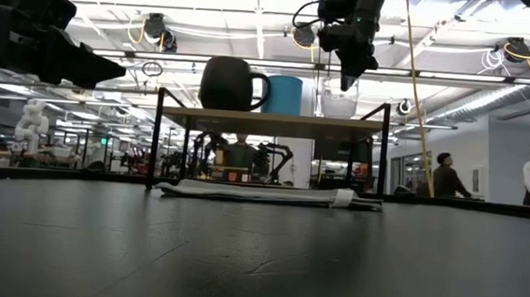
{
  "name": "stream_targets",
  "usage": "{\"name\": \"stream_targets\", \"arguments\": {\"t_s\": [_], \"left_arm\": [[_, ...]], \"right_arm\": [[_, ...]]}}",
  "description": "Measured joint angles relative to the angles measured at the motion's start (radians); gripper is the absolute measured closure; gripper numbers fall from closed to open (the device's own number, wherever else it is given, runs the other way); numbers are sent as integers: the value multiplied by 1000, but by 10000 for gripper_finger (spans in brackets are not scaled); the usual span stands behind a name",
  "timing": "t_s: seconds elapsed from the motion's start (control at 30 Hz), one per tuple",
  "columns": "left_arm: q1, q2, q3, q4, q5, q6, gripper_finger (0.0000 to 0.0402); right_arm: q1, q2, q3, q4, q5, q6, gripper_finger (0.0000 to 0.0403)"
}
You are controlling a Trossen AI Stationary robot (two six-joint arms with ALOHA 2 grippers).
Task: Stack small to large cups/mugs on shelf
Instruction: Put the transparent mug on the shelf
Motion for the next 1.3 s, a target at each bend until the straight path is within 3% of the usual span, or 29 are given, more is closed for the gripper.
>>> {"name": "stream_targets", "arguments": {"t_s": [1.03, 1.3], "left_arm": [[0, 0, 0, -12, 5, -4, 293], [0, 0, 0, -19, 7, -6, 293]], "right_arm": [[22, 21, 0, 29, -2, 12, 403], [24, 31, -7, 24, -9, 7, 374]]}}
